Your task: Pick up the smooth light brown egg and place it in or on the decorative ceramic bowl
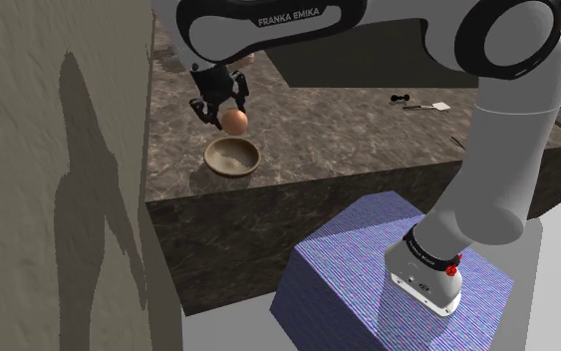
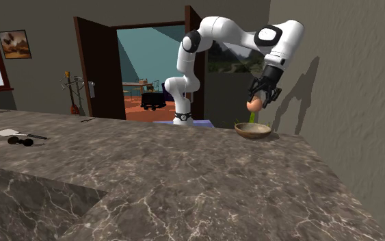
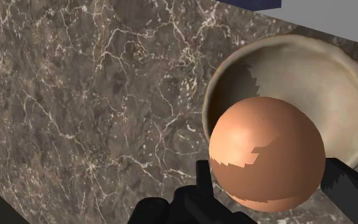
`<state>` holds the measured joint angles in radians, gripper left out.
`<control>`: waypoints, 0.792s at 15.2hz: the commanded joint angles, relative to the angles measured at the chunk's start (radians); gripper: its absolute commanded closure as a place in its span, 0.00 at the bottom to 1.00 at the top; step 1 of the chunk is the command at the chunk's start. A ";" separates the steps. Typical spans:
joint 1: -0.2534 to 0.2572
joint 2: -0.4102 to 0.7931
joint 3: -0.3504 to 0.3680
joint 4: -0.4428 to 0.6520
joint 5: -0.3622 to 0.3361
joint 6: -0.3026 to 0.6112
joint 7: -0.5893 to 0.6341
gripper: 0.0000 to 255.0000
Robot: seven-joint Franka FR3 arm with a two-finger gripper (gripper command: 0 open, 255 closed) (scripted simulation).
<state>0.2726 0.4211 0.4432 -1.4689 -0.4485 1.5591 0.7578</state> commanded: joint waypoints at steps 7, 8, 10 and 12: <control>-0.003 0.024 -0.005 -0.070 -0.012 0.086 0.034 1.00; -0.004 0.028 -0.005 -0.078 -0.014 0.097 0.037 1.00; -0.005 0.036 -0.007 -0.094 -0.019 0.118 0.045 1.00; -0.005 0.043 -0.009 -0.106 -0.023 0.136 0.052 1.00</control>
<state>0.2683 0.4629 0.4345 -1.5631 -0.4695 1.6823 0.8045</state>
